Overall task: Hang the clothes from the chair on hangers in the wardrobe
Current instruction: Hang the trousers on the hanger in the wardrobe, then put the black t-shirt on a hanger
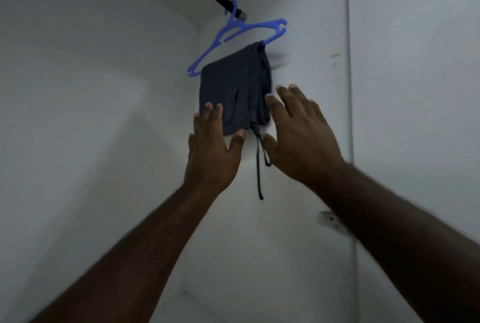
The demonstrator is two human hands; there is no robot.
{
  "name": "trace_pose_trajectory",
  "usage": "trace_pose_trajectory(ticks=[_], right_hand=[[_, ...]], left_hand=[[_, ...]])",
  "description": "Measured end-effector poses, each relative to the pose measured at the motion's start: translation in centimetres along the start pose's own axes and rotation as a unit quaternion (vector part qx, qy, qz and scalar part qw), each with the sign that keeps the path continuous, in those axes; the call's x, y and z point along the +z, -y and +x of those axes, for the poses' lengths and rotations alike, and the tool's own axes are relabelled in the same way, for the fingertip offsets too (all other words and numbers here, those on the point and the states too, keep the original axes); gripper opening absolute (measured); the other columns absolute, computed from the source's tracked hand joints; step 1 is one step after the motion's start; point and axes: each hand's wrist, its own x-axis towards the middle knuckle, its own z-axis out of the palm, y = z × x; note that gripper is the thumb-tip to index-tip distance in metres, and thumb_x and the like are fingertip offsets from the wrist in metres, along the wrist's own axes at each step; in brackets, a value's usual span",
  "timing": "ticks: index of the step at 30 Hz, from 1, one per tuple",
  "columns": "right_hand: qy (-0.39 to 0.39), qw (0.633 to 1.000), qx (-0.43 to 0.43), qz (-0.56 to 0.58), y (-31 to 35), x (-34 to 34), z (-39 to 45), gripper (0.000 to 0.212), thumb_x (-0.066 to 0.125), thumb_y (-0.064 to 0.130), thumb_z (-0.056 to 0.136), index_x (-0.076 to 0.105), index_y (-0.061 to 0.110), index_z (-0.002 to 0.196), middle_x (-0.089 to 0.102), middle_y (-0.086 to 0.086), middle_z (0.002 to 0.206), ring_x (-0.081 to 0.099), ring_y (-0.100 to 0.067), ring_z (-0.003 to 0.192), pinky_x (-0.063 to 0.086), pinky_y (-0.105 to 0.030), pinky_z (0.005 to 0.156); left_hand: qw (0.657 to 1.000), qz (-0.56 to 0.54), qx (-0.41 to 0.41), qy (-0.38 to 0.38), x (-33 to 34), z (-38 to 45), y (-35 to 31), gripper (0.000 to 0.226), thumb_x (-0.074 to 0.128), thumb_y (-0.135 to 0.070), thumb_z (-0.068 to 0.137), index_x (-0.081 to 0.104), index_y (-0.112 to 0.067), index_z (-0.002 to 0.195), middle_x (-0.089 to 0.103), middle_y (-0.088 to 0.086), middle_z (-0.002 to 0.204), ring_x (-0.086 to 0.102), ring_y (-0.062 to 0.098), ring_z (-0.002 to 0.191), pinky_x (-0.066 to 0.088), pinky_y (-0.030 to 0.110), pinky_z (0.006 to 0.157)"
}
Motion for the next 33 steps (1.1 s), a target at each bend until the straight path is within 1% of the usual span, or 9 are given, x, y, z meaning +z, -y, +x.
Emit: trace_pose_trajectory(ticks=[3,7,11,17,21,25,27,30,33], right_hand=[[0.031,0.999,-0.002,-0.027,-0.1,-2.9,-5.4,0.073,0.055,0.041,0.095,0.025,0.013,0.156,0.015,-0.011,0.165,0.005,-0.028,0.154,0.015,-0.051,0.123],[0.063,0.994,0.008,-0.083,-1.7,-7.0,-11.6,0.075,0.056,0.043,0.094,0.028,0.010,0.155,0.015,-0.014,0.165,0.005,-0.030,0.154,0.019,-0.056,0.121],[0.086,0.988,0.049,-0.119,-4.5,-12.2,-17.8,0.071,0.052,0.042,0.096,0.028,0.009,0.154,0.017,-0.014,0.165,0.006,-0.031,0.154,0.021,-0.057,0.120],[0.148,0.963,0.108,-0.197,-10.2,-22.4,-27.2,0.073,0.055,0.041,0.095,0.028,0.009,0.155,0.016,-0.015,0.165,0.005,-0.031,0.154,0.020,-0.058,0.120],[0.172,0.944,0.149,-0.239,-14.4,-31.6,-34.3,0.070,0.054,0.038,0.096,0.029,0.009,0.154,0.017,-0.015,0.165,0.006,-0.030,0.154,0.020,-0.058,0.120],[0.187,0.917,0.215,-0.278,-17.6,-41.1,-41.9,0.072,0.059,0.033,0.091,0.032,0.008,0.153,0.021,-0.016,0.163,0.010,-0.032,0.153,0.021,-0.058,0.120],[0.194,0.898,0.257,-0.299,-18.3,-45.4,-45.8,0.072,0.057,0.030,0.088,0.034,0.008,0.152,0.025,-0.016,0.162,0.014,-0.033,0.152,0.023,-0.058,0.119],[0.205,0.863,0.327,-0.326,-18.7,-51.6,-51.7,0.069,0.051,0.026,0.085,0.037,0.008,0.150,0.029,-0.016,0.160,0.018,-0.033,0.152,0.023,-0.058,0.118],[0.222,0.817,0.387,-0.364,-18.5,-57.3,-57.4,0.069,0.042,0.025,0.083,0.038,0.007,0.150,0.030,-0.015,0.160,0.019,-0.032,0.151,0.022,-0.055,0.120]], left_hand=[[0.999,-0.004,0.023,0.037,0.7,-4.2,-3.2,0.075,0.035,-0.057,0.101,0.002,-0.026,0.160,-0.008,-0.008,0.168,-0.014,0.013,0.153,-0.002,0.042,0.124],[0.997,-0.001,0.040,0.073,2.1,-9.2,-7.5,0.081,0.020,-0.069,0.093,-0.001,-0.029,0.160,-0.009,-0.009,0.168,-0.016,0.011,0.153,-0.004,0.041,0.124],[0.990,-0.061,0.071,0.108,4.2,-14.5,-13.0,0.079,0.019,-0.070,0.095,0.000,-0.029,0.160,-0.009,-0.010,0.168,-0.017,0.007,0.152,-0.005,0.040,0.124],[0.969,-0.135,0.129,0.163,8.8,-21.7,-25.8,0.075,0.030,-0.060,0.100,0.005,-0.024,0.161,-0.006,-0.007,0.168,-0.017,0.010,0.153,-0.005,0.042,0.123],[0.945,-0.201,0.153,0.208,11.0,-27.9,-36.8,0.074,0.025,-0.059,0.100,0.006,-0.022,0.161,-0.004,-0.003,0.169,-0.015,0.013,0.153,-0.001,0.048,0.125],[0.912,-0.265,0.180,0.258,12.9,-34.7,-47.7,0.074,0.027,-0.057,0.100,0.006,-0.021,0.160,0.000,-0.002,0.169,-0.012,0.015,0.154,0.001,0.049,0.124],[0.889,-0.305,0.188,0.285,13.6,-38.7,-52.4,0.074,0.029,-0.056,0.099,0.009,-0.019,0.160,0.002,-0.002,0.169,-0.010,0.015,0.155,0.003,0.049,0.124],[0.844,-0.364,0.198,0.340,14.0,-44.8,-59.2,0.075,0.030,-0.054,0.098,0.010,-0.019,0.161,0.000,-0.005,0.169,-0.012,0.012,0.154,0.002,0.049,0.125],[0.793,-0.410,0.222,0.392,14.0,-50.8,-65.8,0.075,0.029,-0.054,0.096,0.013,-0.019,0.160,0.001,-0.006,0.168,-0.010,0.011,0.154,0.002,0.047,0.125]])
